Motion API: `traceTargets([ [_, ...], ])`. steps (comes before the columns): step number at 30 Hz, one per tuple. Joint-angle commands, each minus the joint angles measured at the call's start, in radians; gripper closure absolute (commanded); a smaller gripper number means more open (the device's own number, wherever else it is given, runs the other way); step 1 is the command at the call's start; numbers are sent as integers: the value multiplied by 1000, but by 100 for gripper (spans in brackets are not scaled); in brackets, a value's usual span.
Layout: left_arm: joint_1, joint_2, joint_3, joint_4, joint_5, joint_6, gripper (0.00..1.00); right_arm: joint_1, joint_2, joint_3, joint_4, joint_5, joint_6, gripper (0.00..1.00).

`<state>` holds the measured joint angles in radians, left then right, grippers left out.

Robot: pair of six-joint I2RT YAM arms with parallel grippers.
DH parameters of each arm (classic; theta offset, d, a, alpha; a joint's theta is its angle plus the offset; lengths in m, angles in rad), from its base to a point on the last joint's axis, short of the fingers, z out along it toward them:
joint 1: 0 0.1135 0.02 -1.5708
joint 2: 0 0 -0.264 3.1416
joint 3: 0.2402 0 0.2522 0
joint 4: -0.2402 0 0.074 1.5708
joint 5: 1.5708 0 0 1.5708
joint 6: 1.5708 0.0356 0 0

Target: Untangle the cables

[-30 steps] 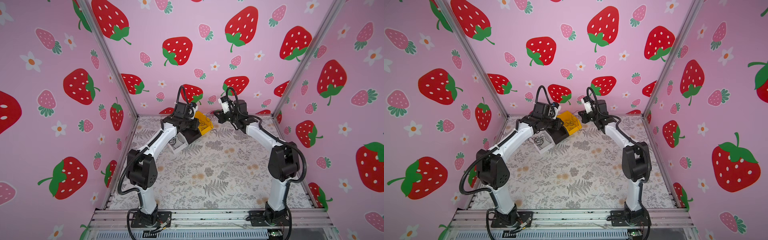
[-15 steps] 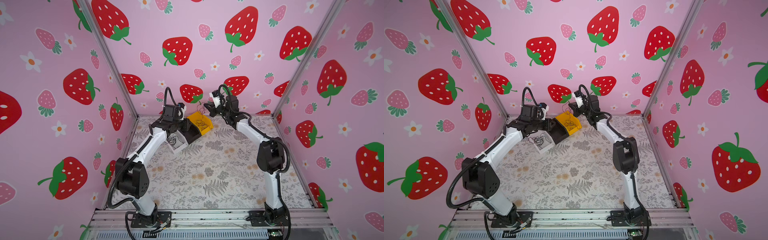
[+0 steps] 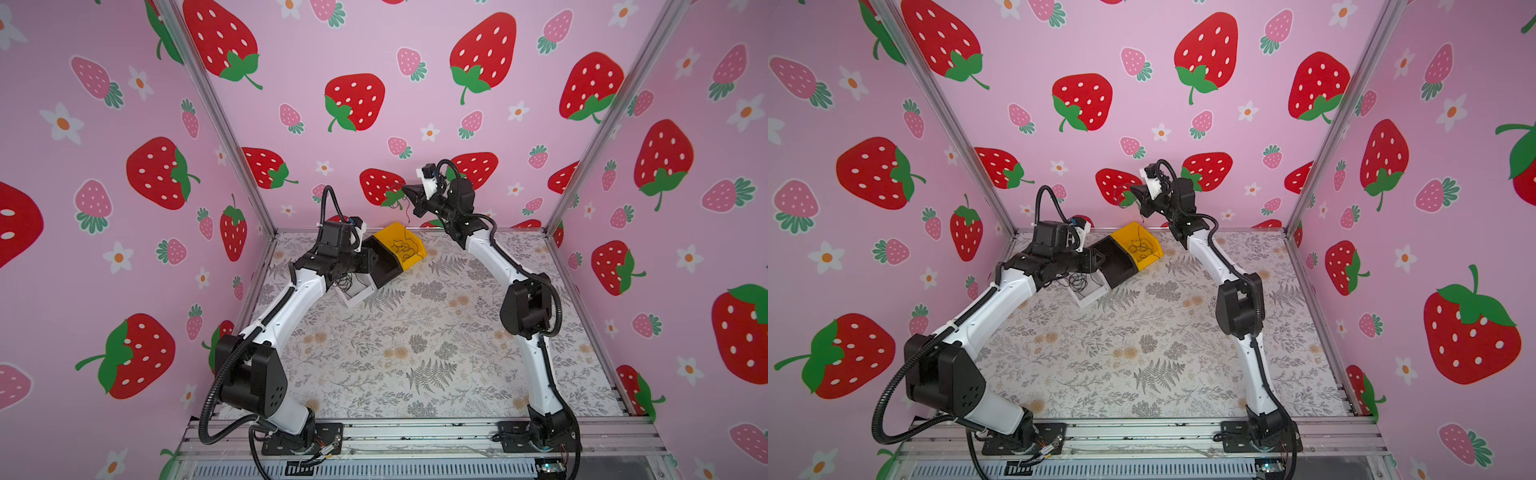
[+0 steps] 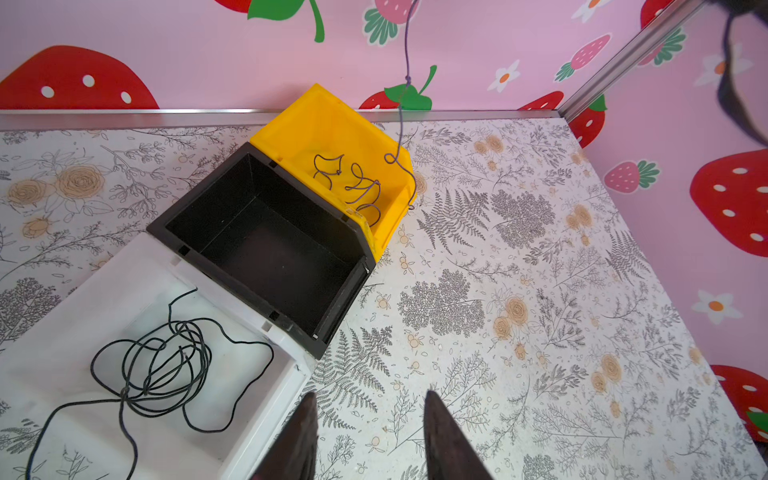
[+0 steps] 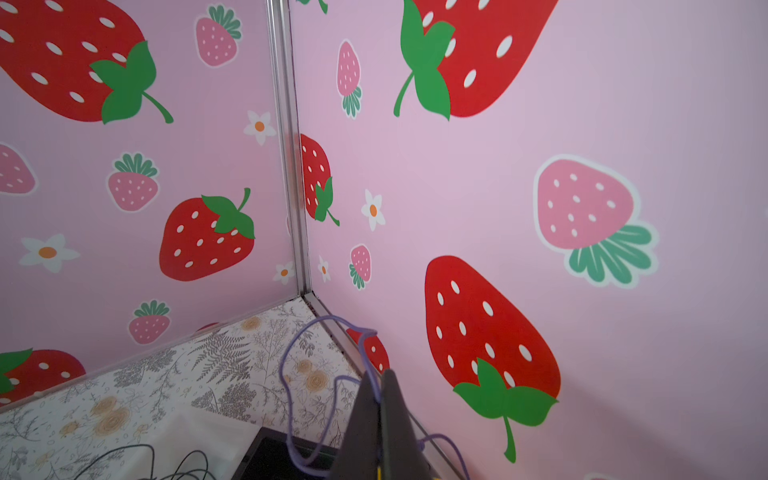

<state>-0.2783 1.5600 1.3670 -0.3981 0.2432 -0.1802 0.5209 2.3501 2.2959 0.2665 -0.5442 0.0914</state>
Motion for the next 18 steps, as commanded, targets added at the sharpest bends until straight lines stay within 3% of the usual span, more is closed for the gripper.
traceTargets([
  [1,5,-17,-11,12,-3,-7,57,11,-18,48,41,-28,-21,100],
  [18,7,-46,-54,28,4,-29,57,52,-137,60,6,-1,-110,100],
])
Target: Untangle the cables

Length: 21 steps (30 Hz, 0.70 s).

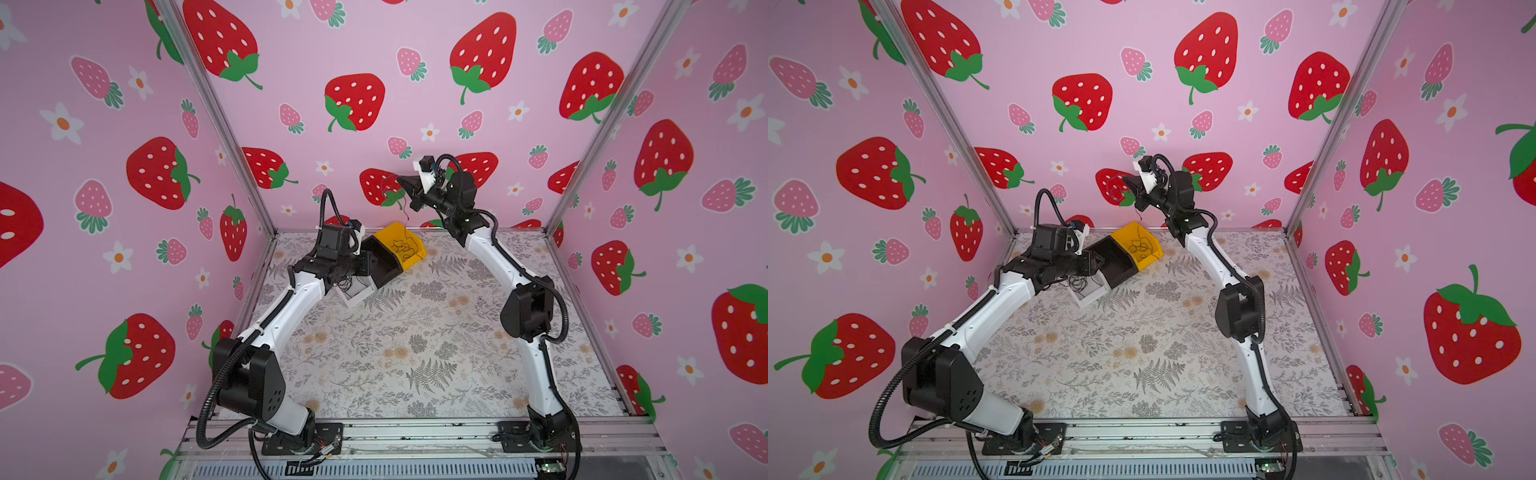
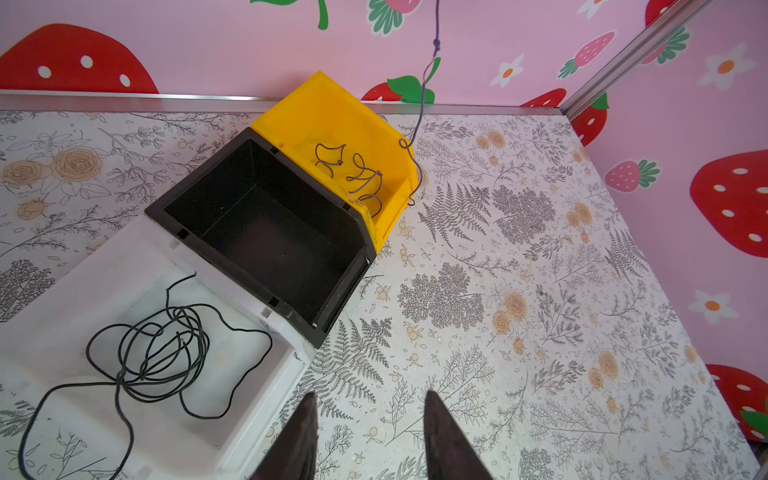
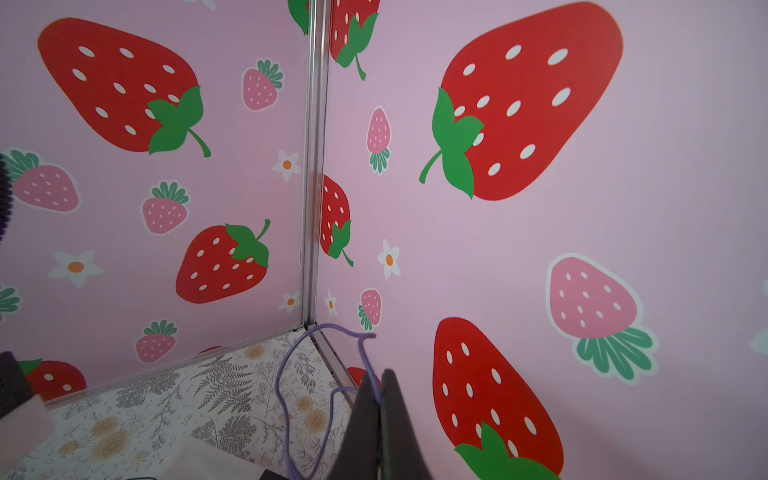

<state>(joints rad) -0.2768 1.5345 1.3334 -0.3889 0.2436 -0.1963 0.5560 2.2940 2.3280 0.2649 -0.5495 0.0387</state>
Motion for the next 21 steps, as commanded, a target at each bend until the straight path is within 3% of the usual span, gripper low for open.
traceTargets([
  [1,4,-23,-23,22,5,-14,57,18,-87,28,7,9,-62,100],
  [13,2,36,1,116,114,-31,52,34,-137,-30,-54,23,-92,100],
  [21,2,64,6,143,119,-56,52,35,-97,-72,-24,44,-131,100],
])
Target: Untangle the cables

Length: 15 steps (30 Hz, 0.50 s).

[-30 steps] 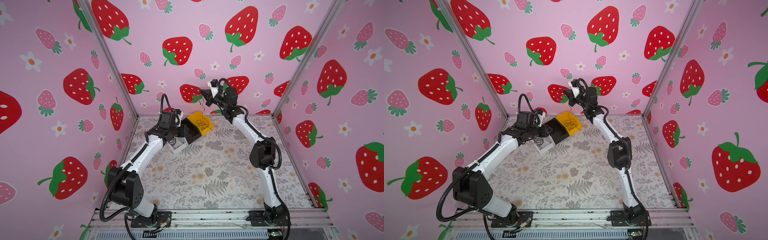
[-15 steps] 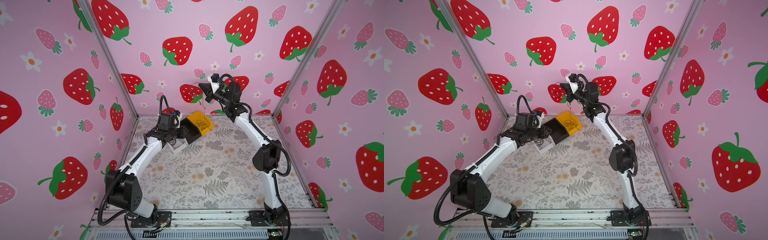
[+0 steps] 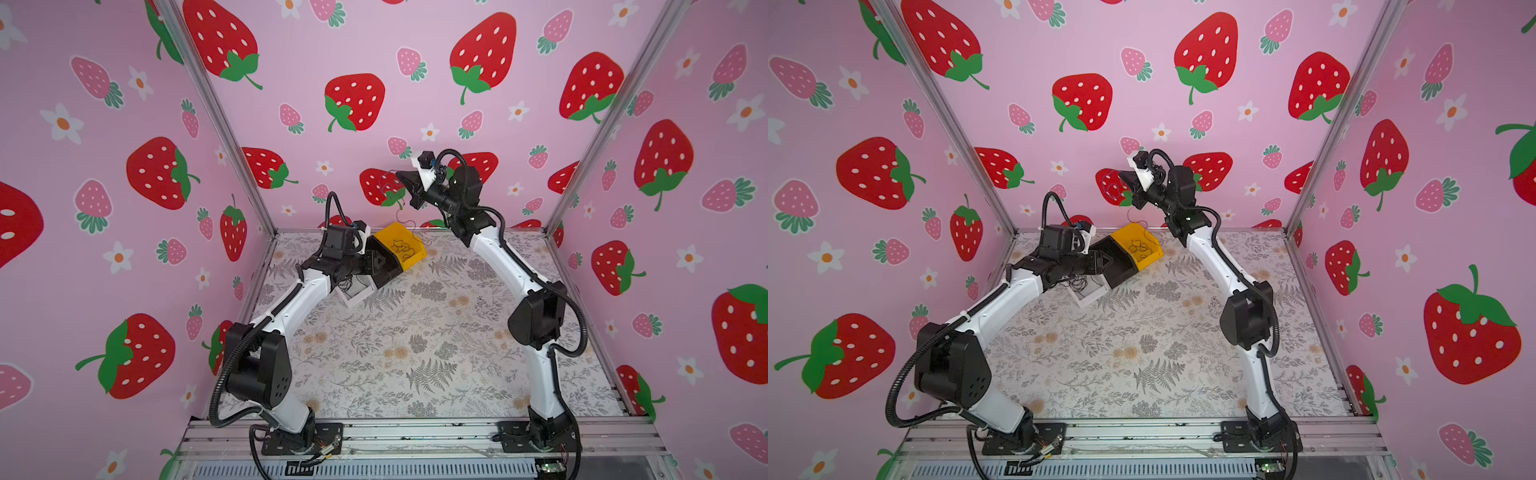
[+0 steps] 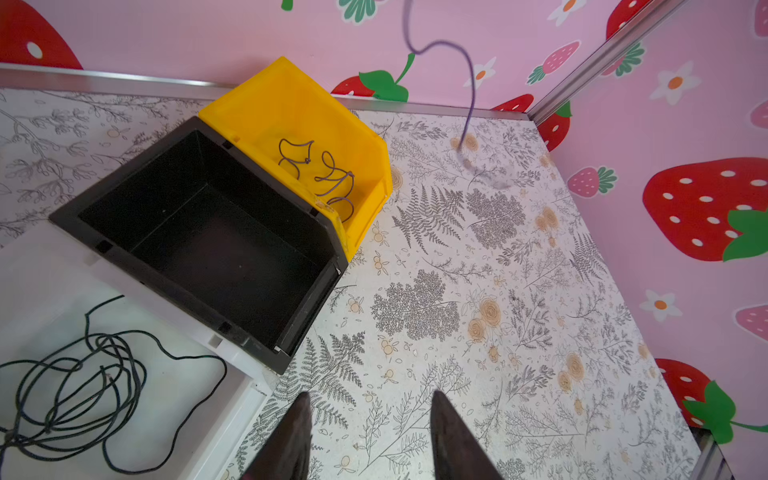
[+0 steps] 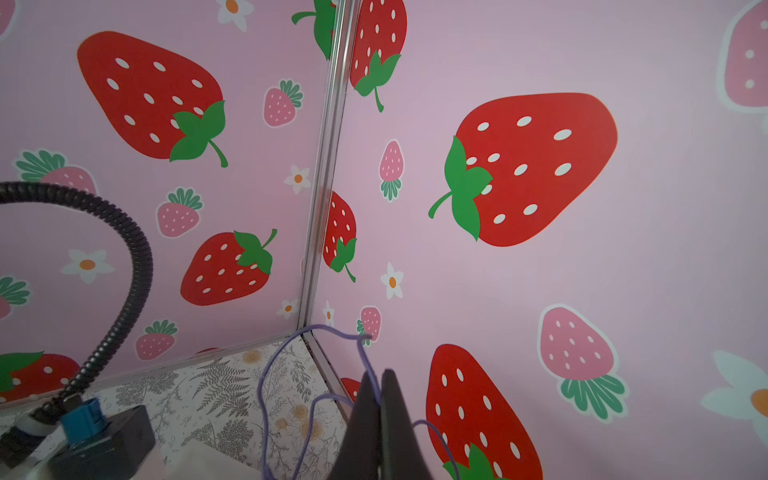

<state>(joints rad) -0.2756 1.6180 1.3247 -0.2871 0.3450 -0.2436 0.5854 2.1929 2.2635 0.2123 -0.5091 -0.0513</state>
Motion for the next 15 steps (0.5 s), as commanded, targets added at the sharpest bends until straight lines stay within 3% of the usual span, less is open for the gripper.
traceTargets([
  [1,3,-24,6,38,14,-4,52,5,15,-14,45,-1,-41,100],
  [15,16,-83,-72,8,-1,13,52,4,128,-34,158,37,-62,100],
])
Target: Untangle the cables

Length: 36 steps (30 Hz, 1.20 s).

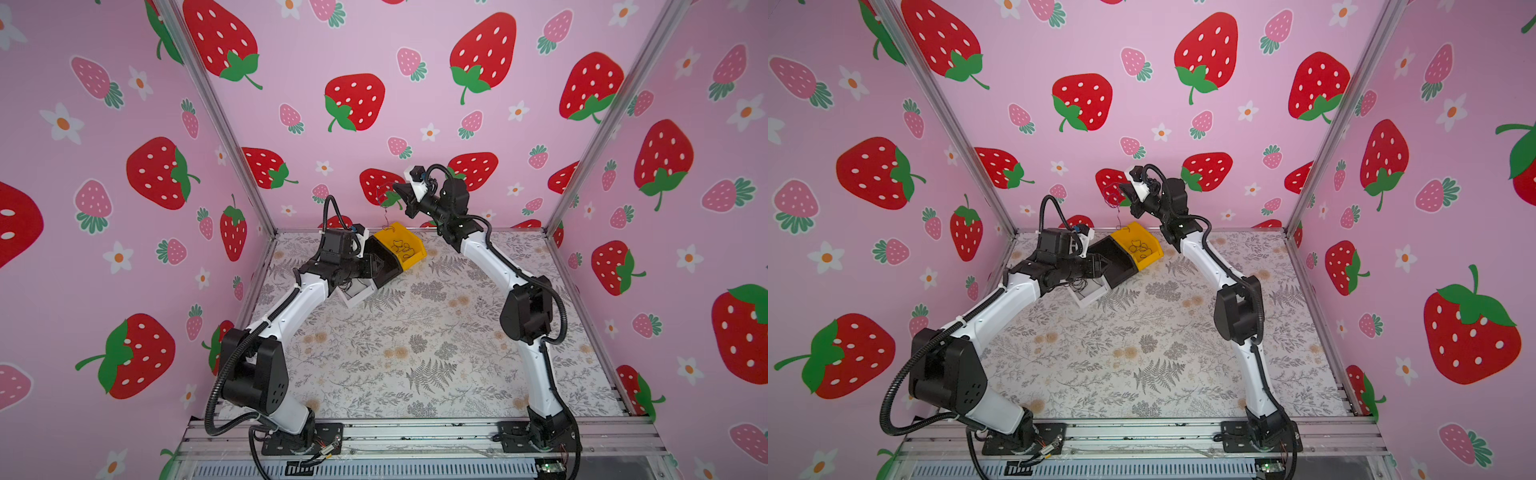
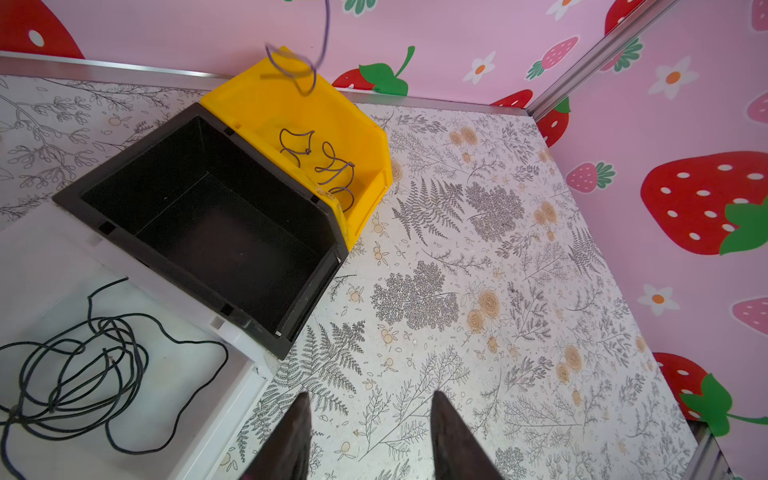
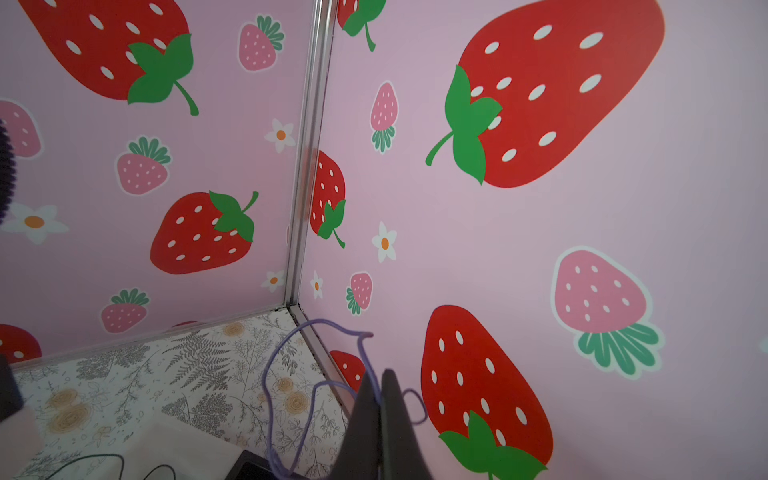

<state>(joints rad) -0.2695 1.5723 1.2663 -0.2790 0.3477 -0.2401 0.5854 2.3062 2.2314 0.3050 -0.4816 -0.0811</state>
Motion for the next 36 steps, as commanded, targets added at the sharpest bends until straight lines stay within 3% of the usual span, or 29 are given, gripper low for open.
traceTargets([
  [1,12,-42,-16,-3,-6,11,52,3,23,-1,72,9,-31,100],
  [18,25,-86,-47,-12,-10,13,52,-10,89,-72,106,4,0,100],
  [36,24,-102,-65,-16,-14,15,52,-30,112,-190,118,52,131,100],
])
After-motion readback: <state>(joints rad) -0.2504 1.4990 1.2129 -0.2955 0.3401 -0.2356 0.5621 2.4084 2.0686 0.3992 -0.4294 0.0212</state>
